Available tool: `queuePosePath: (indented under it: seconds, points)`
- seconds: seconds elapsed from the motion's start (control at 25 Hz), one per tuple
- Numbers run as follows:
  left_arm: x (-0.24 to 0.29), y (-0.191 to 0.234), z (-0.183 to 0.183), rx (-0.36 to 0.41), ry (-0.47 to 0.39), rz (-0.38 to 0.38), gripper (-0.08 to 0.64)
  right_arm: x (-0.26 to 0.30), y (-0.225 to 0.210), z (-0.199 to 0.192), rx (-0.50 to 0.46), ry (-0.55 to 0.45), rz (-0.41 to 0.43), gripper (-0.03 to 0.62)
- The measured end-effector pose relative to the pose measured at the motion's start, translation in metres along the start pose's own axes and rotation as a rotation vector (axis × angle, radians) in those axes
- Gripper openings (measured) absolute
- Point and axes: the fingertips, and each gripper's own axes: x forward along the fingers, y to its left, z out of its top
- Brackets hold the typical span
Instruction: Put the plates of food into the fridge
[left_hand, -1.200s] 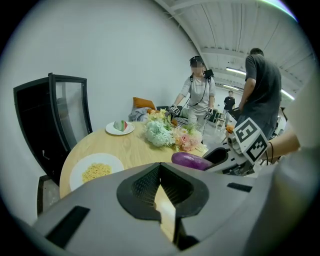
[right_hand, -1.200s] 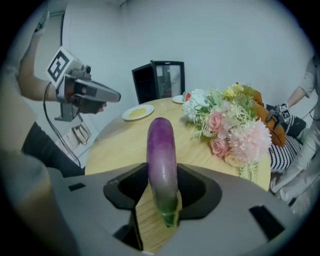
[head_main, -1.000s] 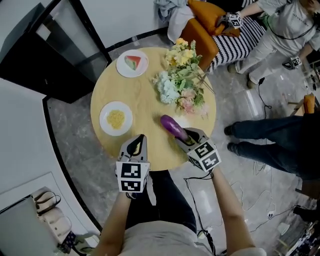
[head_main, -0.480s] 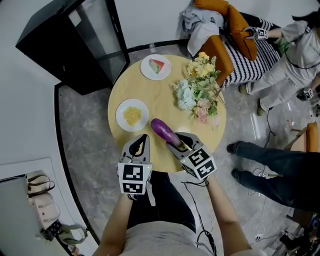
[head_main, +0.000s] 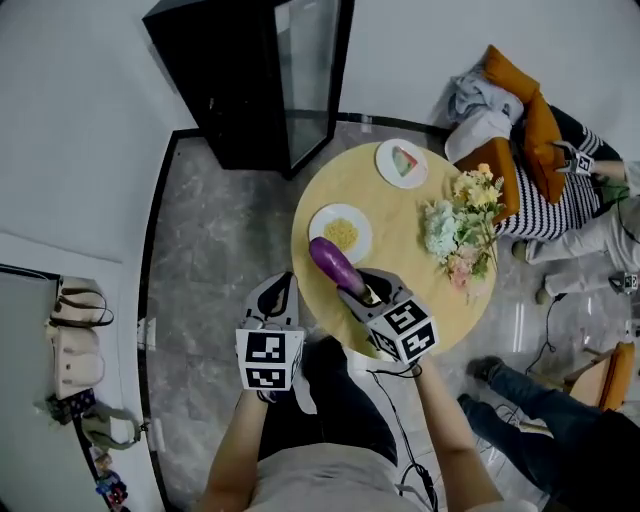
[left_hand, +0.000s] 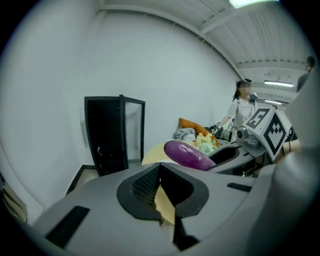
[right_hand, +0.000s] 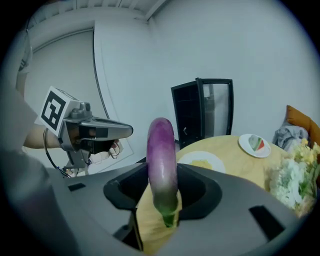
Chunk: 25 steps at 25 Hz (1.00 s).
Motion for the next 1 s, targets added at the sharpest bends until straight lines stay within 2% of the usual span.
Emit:
queuePosePath:
  seconds: [0.2, 0.44, 0.8, 1.0]
  points:
    - [-0.028, 0.077, -0.002, -0.06, -0.029, 0.102, 0.008, 0.049, 0.038, 0.038, -0.058, 0.02, 0.067, 0.184]
    - [-0.054, 0.17, -0.007, -0.1, -0.041, 0.165, 0.008, 0.115, 0.085, 0.086, -0.069, 0.01, 0.103, 0.184]
    - [-0.079, 0.3, 0.0, -0.129, -0.077, 0.203, 0.008, 0.204, 0.124, 0.144, -0.043, 0.005, 0.081, 0.184]
    - [-0.084, 0.352, 0.003, -0.136, -0.093, 0.219, 0.008, 0.239, 0.128, 0.174, -0.04, -0.003, 0.049, 0.184]
